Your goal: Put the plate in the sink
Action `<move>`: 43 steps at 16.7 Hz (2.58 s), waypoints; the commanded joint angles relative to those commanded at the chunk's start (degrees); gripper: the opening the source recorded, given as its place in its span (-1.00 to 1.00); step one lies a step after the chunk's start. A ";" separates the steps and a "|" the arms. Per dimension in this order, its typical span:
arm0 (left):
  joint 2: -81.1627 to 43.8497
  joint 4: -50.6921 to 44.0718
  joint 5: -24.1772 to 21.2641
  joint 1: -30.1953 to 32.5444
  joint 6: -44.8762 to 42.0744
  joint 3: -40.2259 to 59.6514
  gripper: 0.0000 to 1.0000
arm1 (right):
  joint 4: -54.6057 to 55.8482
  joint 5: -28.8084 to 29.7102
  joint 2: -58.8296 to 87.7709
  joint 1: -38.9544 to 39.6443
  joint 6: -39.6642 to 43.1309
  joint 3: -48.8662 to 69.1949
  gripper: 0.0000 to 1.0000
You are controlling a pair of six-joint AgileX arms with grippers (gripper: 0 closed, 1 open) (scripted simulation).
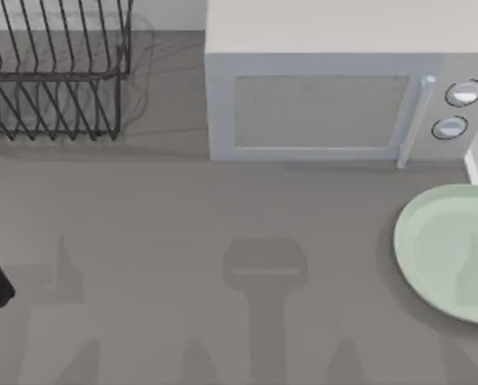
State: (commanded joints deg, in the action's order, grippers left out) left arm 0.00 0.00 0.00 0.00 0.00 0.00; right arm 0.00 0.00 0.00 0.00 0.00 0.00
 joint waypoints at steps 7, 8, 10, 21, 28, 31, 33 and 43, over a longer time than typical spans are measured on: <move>0.00 0.00 0.00 0.00 0.00 0.00 1.00 | 0.00 0.00 0.00 0.00 0.00 0.00 1.00; 0.00 0.00 0.00 0.00 0.00 0.00 1.00 | 0.00 0.00 0.00 0.00 0.00 0.00 1.00; 0.00 0.00 0.00 0.00 0.00 0.00 1.00 | 0.00 0.00 0.00 0.00 0.00 0.00 1.00; 0.00 0.00 0.00 0.00 0.00 0.00 1.00 | 0.00 0.00 0.00 0.00 0.00 0.00 1.00; 0.00 0.00 0.00 0.00 0.00 0.00 1.00 | -4.43 0.02 6.02 1.53 -1.67 5.69 1.00; 0.00 0.00 0.00 0.00 0.00 0.00 1.00 | -11.50 0.02 16.80 4.05 -4.29 14.77 1.00; 0.00 0.00 0.00 0.00 0.00 0.00 1.00 | -17.42 0.02 26.52 6.19 -6.46 22.25 1.00; 0.00 0.00 0.00 0.00 0.00 0.00 1.00 | -50.06 -0.08 84.55 18.25 -18.35 63.44 1.00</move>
State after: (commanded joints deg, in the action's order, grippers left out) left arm 0.00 0.00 0.00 0.00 0.00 0.00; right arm -50.06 -0.08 84.55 18.25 -18.35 63.44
